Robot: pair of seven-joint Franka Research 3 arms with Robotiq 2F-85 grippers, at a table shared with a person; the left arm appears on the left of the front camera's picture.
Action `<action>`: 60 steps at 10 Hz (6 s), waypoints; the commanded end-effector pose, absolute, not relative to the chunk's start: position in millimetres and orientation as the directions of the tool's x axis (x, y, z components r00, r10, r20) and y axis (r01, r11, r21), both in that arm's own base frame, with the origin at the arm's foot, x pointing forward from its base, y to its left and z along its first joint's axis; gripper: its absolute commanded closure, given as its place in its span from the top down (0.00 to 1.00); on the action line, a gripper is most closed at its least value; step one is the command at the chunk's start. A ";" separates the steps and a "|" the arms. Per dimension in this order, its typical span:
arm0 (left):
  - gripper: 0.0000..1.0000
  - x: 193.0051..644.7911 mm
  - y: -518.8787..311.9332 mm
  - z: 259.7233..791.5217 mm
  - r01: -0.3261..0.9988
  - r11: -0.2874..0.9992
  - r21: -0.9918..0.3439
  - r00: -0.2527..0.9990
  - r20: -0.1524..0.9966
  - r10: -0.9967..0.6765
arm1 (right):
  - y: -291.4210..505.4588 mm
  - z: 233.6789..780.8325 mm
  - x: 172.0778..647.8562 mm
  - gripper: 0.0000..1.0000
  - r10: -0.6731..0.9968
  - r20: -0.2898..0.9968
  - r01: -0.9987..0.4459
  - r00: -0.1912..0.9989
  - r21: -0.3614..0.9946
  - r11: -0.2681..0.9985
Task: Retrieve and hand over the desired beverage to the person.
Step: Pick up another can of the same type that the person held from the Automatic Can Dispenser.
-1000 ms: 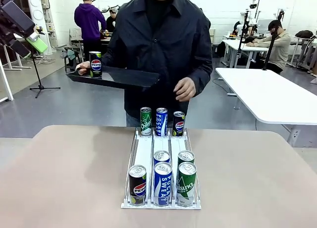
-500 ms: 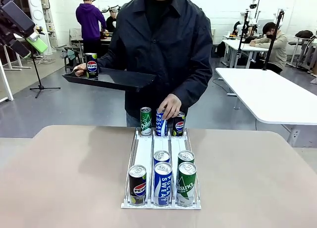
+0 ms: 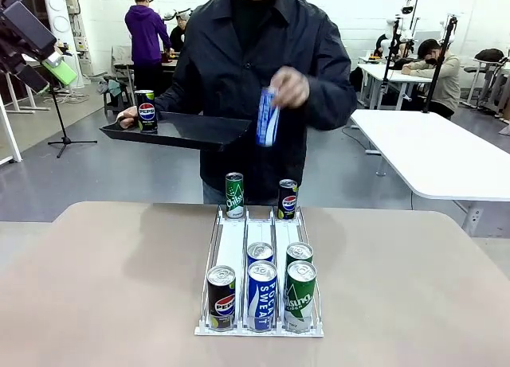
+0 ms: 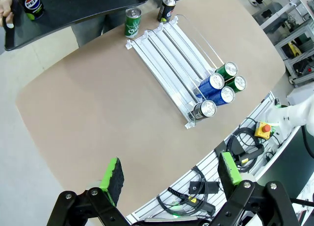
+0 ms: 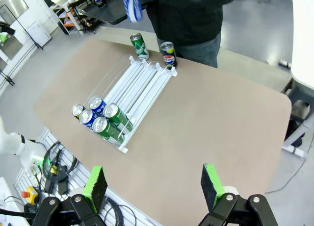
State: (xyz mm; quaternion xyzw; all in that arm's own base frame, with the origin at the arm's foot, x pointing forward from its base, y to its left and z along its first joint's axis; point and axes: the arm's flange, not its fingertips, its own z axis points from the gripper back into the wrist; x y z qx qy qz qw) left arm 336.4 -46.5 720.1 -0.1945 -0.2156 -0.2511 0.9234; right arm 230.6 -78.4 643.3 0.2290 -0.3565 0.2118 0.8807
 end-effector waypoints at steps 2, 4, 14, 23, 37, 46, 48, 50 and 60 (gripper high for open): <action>1.00 336.4 -44.0 721.5 0.554 0.790 -0.263 0.780 0.495 -0.382 | -77.8 642.2 231.1 1.00 0.220 0.731 -0.560 0.646 0.258 0.787; 1.00 336.4 -44.0 721.5 0.554 0.790 -0.263 0.780 0.495 -0.382 | -77.8 642.2 231.1 1.00 0.220 0.731 -0.560 0.646 0.258 0.787; 1.00 336.4 -44.0 721.5 0.554 0.790 -0.263 0.780 0.495 -0.382 | -77.8 642.2 231.1 1.00 0.220 0.731 -0.560 0.646 0.258 0.787; 1.00 336.4 -44.0 721.5 0.554 0.790 -0.263 0.780 0.495 -0.382 | -77.8 642.2 231.1 1.00 0.220 0.731 -0.560 0.646 0.258 0.787; 1.00 336.4 -44.0 721.5 0.554 0.790 -0.263 0.780 0.495 -0.382 | -77.8 642.2 231.1 1.00 0.220 0.731 -0.560 0.646 0.258 0.787; 1.00 336.4 -44.0 721.5 0.554 0.790 -0.263 0.780 0.495 -0.382 | -77.8 642.2 231.1 1.00 0.220 0.731 -0.560 0.646 0.258 0.787; 1.00 336.4 -44.0 721.5 0.554 0.790 -0.263 0.780 0.495 -0.382 | -77.8 642.2 231.1 1.00 0.220 0.731 -0.560 0.646 0.258 0.787; 1.00 336.9 -66.9 729.2 0.535 0.821 -0.198 0.785 0.477 -0.396 | -77.8 642.2 231.1 1.00 0.220 0.731 -0.560 0.646 0.258 0.787; 1.00 336.4 -373.8 632.4 0.140 0.986 -0.095 0.988 0.070 -0.134 | -77.8 642.2 231.1 1.00 0.220 0.731 -0.560 0.646 0.258 0.787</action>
